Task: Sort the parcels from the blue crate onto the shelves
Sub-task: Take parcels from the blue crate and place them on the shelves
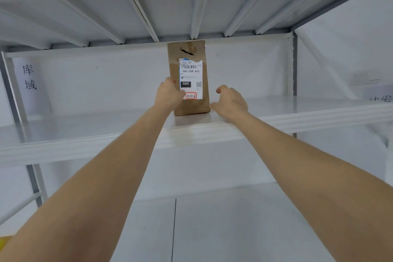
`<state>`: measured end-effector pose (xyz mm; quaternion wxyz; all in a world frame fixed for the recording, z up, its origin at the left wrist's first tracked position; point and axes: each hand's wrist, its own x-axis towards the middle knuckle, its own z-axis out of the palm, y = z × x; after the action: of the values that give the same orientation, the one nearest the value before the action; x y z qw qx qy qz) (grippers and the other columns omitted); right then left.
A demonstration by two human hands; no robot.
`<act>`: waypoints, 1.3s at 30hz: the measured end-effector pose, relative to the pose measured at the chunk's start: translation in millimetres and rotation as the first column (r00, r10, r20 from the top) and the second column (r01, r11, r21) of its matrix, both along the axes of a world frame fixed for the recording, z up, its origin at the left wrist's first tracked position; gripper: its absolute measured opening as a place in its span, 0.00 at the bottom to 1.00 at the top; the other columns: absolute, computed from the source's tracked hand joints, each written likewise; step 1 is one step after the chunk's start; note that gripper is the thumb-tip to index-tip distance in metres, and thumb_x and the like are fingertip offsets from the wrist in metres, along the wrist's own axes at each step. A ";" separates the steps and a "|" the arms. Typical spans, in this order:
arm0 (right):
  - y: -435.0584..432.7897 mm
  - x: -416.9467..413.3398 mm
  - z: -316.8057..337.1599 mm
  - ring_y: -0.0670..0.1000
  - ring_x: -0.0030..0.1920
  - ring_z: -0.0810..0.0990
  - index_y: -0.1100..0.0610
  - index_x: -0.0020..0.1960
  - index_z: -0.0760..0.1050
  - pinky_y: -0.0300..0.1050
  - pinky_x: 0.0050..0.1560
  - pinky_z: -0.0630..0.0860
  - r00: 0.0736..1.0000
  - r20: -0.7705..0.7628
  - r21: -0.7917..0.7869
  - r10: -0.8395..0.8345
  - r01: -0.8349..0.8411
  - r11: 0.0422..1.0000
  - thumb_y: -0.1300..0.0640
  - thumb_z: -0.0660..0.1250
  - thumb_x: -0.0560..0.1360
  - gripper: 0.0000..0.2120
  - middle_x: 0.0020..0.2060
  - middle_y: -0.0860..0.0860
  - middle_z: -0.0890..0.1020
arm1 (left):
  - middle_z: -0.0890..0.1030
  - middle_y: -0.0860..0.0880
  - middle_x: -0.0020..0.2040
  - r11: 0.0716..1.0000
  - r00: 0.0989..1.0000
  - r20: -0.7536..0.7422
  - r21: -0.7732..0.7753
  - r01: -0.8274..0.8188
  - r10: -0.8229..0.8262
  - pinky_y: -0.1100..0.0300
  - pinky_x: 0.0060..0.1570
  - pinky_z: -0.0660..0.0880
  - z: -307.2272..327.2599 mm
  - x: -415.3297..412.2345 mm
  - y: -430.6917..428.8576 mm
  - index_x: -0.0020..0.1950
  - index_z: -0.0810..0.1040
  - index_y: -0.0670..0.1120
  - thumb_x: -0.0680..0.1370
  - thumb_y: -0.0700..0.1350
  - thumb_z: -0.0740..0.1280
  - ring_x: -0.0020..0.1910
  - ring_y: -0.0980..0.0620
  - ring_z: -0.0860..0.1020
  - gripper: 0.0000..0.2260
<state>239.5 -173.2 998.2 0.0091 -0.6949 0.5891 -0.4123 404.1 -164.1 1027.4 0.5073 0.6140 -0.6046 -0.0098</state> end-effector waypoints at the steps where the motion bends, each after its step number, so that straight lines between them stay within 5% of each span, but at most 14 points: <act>1: 7.2 -6.8 -1.9 0.56 0.64 0.71 0.53 0.69 0.66 0.49 0.54 0.70 1.000 0.002 -0.016 0.013 -0.013 1.000 0.51 0.65 0.75 0.23 0.63 0.53 0.72 | 0.74 0.43 0.64 1.000 1.000 0.003 -0.016 0.006 -0.006 0.53 0.61 0.71 -2.6 -8.2 6.7 0.69 0.67 0.42 0.75 0.40 0.65 0.62 0.46 0.73 0.22; 6: 47.4 -54.9 -21.2 0.54 0.64 0.69 0.51 0.69 0.66 0.46 0.47 0.68 0.999 0.001 -0.099 0.045 -0.045 0.994 0.50 0.66 0.76 0.23 0.64 0.51 0.71 | 0.77 0.48 0.59 0.990 0.999 0.040 -0.141 -0.002 0.007 0.60 0.50 0.71 -28.8 -63.6 49.9 0.66 0.71 0.44 0.75 0.42 0.66 0.52 0.51 0.77 0.19; 11: 88.5 -110.8 -64.4 0.53 0.63 0.69 0.51 0.67 0.67 0.46 0.46 0.70 0.996 0.010 -0.129 0.093 -0.091 0.987 0.51 0.65 0.76 0.20 0.62 0.50 0.72 | 0.78 0.51 0.49 0.969 1.000 -0.019 -0.248 -0.009 0.004 0.57 0.47 0.76 -81.6 -129.3 103.2 0.60 0.74 0.44 0.76 0.40 0.63 0.42 0.54 0.75 0.13; 18: 125.4 -165.8 -173.8 0.52 0.63 0.69 0.51 0.65 0.68 0.48 0.51 0.73 0.992 0.000 0.055 0.125 -0.124 0.991 0.50 0.66 0.76 0.18 0.61 0.50 0.73 | 0.78 0.49 0.53 0.997 1.000 -0.007 0.076 0.013 -0.013 0.56 0.46 0.76 -190.2 -197.7 136.1 0.60 0.74 0.46 0.76 0.38 0.62 0.45 0.52 0.76 0.13; 25: 135.1 -201.9 -290.1 0.53 0.64 0.69 0.52 0.65 0.68 0.48 0.52 0.72 0.994 -0.051 0.289 0.092 -0.074 0.954 0.51 0.66 0.76 0.19 0.62 0.52 0.72 | 0.79 0.49 0.54 0.930 0.997 -0.051 0.360 0.071 -0.056 0.60 0.43 0.74 -314.0 -235.5 141.0 0.59 0.74 0.46 0.75 0.38 0.62 0.45 0.54 0.76 0.13; 30: 138.1 -218.8 -385.6 0.54 0.63 0.69 0.52 0.64 0.69 0.48 0.52 0.72 0.996 -0.074 0.464 0.059 -0.018 0.886 0.51 0.66 0.76 0.17 0.61 0.52 0.72 | 0.78 0.48 0.55 0.807 0.989 -0.114 0.573 0.147 -0.099 0.57 0.49 0.75 -417.4 -250.4 137.0 0.60 0.74 0.45 0.75 0.37 0.63 0.50 0.51 0.77 0.14; 39: 165.2 -263.1 -590.6 0.56 0.63 0.67 0.54 0.65 0.67 0.50 0.58 0.71 0.987 -0.138 0.785 0.086 0.056 0.618 0.50 0.66 0.75 0.21 0.62 0.55 0.69 | 0.77 0.44 0.59 0.423 0.974 -0.163 0.880 0.215 -0.157 0.57 0.54 0.72 -632.2 -278.6 155.2 0.63 0.73 0.43 0.76 0.39 0.64 0.57 0.45 0.76 0.15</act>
<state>-23.6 -8.0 407.6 0.2677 -0.6566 0.7029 -0.0554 125.5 -8.9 395.1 0.1204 0.7173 -0.5583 -0.3991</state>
